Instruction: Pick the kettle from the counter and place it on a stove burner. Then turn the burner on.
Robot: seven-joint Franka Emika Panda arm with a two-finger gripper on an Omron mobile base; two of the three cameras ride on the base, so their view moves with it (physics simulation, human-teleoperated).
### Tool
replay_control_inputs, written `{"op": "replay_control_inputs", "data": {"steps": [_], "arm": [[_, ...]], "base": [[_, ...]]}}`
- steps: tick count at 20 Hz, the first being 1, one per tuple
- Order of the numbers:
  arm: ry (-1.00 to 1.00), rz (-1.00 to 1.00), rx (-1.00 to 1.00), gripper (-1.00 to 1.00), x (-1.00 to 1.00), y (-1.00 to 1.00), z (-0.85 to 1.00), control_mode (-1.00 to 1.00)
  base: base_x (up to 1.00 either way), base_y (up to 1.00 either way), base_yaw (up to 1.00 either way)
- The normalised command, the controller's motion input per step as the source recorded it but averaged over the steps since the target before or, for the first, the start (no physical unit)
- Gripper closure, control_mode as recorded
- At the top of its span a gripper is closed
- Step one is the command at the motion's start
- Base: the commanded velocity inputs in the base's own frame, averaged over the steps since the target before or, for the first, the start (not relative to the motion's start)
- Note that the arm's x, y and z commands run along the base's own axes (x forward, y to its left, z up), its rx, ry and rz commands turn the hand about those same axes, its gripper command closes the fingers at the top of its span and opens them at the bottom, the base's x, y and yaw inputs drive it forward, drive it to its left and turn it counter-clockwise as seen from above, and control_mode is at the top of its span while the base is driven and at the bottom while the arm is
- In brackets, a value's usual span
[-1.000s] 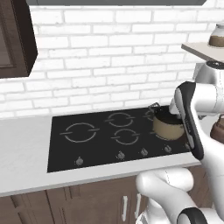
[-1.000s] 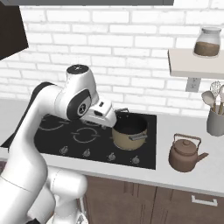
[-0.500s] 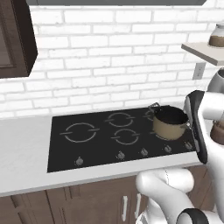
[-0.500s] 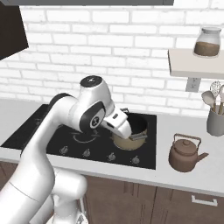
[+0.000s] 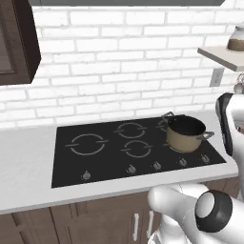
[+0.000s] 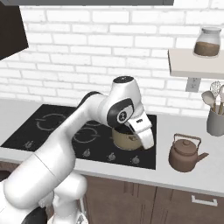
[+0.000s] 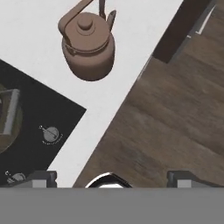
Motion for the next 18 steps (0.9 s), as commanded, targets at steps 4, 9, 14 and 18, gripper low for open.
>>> {"op": "replay_control_inputs", "data": {"steps": [4,9,14,18], "arm": [[0.04,-0.21,0.03,-1.0,0.0,-0.68,-0.04,-1.0],[0.0,-0.16,0.03,-1.0,0.0,-0.59,-0.11,-1.0],[-0.02,-0.09,0.03,-1.0,0.14,-0.41,-0.4,-1.0],[0.0,-0.05,0.03,-1.0,0.31,-0.13,-0.28,-1.0]], "base": [[0.0,0.0,0.0],[0.0,0.0,0.0],[0.0,0.0,0.0],[0.0,0.0,0.0]]}}
